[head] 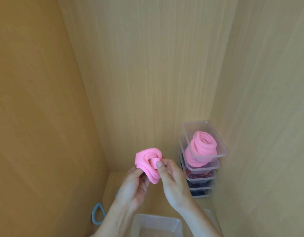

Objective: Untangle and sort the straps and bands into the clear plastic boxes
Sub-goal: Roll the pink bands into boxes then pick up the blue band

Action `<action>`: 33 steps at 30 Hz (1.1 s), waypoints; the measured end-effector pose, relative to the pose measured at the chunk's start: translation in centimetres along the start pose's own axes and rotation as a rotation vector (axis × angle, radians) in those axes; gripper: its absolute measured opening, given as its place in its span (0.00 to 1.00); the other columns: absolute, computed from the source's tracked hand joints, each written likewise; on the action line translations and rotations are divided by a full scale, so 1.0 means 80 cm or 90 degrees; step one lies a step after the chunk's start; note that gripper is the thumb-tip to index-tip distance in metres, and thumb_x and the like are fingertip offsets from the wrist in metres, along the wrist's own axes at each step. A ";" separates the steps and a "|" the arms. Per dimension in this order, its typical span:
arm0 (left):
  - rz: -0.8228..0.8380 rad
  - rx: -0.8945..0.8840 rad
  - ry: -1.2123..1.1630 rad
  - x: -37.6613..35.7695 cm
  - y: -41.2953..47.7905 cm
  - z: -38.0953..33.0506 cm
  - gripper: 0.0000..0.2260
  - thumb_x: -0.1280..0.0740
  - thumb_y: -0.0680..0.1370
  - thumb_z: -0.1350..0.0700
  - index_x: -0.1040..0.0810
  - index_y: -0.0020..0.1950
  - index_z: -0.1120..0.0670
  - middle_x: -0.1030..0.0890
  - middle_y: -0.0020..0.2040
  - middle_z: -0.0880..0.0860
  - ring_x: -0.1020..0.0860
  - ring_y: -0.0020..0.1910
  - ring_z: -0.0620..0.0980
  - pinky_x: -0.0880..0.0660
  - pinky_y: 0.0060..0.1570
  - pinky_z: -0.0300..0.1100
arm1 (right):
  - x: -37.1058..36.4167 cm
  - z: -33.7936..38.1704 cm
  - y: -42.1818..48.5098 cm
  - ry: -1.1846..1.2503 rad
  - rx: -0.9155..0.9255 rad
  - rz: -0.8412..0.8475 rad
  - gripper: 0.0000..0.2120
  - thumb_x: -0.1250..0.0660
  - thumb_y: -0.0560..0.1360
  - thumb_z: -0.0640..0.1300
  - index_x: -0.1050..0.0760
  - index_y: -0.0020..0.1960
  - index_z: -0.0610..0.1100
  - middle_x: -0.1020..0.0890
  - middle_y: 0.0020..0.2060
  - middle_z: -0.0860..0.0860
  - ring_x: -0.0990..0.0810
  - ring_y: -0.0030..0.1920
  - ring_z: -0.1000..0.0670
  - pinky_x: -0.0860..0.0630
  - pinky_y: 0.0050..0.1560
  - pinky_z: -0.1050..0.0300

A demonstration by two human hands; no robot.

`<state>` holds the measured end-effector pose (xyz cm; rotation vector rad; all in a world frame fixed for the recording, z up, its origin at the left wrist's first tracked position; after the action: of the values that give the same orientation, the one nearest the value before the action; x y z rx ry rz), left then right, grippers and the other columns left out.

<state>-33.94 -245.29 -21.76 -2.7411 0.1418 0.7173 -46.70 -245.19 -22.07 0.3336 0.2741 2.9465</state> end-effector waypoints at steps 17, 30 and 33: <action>0.298 0.008 0.223 0.005 0.006 0.002 0.28 0.29 0.72 0.66 0.29 0.72 0.63 0.23 0.67 0.64 0.24 0.67 0.63 0.32 0.71 0.61 | 0.029 -0.010 0.012 0.014 -0.097 -0.099 0.07 0.30 0.75 0.40 0.25 0.40 0.41 0.21 0.32 0.50 0.27 0.29 0.58 0.31 0.31 0.65; 0.049 -0.085 0.241 0.033 0.016 0.019 0.17 0.27 0.77 0.53 0.21 0.64 0.58 0.15 0.57 0.59 0.17 0.58 0.58 0.20 0.56 0.54 | 0.007 -0.012 -0.002 0.024 -0.075 0.022 0.03 0.29 0.75 0.38 0.22 0.43 0.39 0.14 0.39 0.48 0.16 0.42 0.46 0.21 0.44 0.52; 0.010 -0.077 0.233 0.041 0.016 0.031 0.13 0.30 0.80 0.55 0.20 0.63 0.58 0.15 0.55 0.58 0.17 0.57 0.57 0.20 0.57 0.54 | 0.008 -0.018 -0.007 0.019 -0.086 0.012 0.04 0.30 0.74 0.36 0.23 0.41 0.37 0.20 0.32 0.53 0.24 0.34 0.56 0.28 0.36 0.60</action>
<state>-32.48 -245.81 -25.81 -2.9654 0.2052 0.2256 -47.60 -244.73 -23.46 0.2747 0.0759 2.9712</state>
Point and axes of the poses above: each hand's wrist, its own y-axis towards the middle knuckle, its own x-axis out of the back of the hand, z = x × y, the point moved 8 cm from there along y, towards the middle knuckle
